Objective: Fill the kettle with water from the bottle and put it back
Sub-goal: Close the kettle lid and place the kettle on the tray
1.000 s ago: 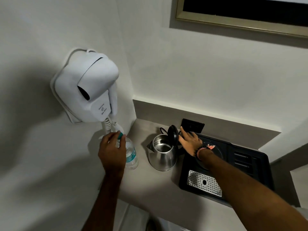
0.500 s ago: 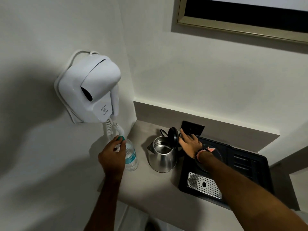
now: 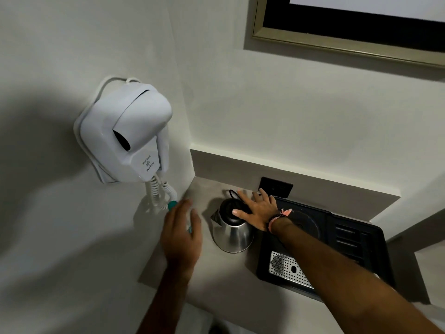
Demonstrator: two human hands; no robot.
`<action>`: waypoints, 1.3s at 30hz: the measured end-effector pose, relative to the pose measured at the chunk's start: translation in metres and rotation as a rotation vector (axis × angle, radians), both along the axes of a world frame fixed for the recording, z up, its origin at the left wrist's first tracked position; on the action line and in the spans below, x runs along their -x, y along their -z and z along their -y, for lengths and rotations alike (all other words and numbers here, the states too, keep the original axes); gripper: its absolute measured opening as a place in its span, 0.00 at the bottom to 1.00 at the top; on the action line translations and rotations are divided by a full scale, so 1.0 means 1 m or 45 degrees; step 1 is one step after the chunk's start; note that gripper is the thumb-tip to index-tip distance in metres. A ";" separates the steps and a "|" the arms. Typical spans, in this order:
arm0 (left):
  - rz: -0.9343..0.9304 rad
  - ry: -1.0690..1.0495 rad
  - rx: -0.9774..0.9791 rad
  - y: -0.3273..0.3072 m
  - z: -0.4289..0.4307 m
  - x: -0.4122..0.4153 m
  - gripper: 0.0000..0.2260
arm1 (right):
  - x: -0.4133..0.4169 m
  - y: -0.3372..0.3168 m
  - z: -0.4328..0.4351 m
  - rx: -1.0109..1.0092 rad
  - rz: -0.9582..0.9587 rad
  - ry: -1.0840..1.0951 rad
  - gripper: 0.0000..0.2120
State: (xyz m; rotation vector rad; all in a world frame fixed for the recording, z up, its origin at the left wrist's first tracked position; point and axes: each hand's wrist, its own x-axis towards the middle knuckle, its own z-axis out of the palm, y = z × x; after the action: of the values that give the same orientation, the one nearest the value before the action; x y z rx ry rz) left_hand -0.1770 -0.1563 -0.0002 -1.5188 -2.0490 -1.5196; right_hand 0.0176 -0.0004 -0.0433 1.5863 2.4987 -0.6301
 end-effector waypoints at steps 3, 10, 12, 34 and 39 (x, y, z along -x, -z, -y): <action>0.093 0.238 0.390 0.010 -0.021 -0.028 0.20 | 0.000 0.001 0.000 -0.079 0.069 -0.078 0.37; -0.080 0.428 1.072 0.065 -0.053 -0.039 0.37 | -0.013 0.004 0.001 -0.151 0.120 -0.156 0.32; -0.203 0.358 1.096 0.074 -0.053 -0.039 0.39 | -0.014 0.009 0.002 -0.143 0.102 -0.144 0.32; 1.332 0.101 0.691 0.092 -0.078 -0.053 0.30 | -0.036 0.013 -0.006 0.153 -0.394 0.035 0.30; 1.563 0.103 0.676 0.103 -0.081 -0.052 0.26 | -0.036 0.014 -0.008 0.141 -0.461 0.056 0.21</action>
State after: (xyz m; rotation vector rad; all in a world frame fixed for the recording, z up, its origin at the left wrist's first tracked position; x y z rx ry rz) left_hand -0.1246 -0.0753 -0.1034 -0.7288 -3.2342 -2.4394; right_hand 0.0536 0.0072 -0.0574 1.6131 2.6178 -1.1325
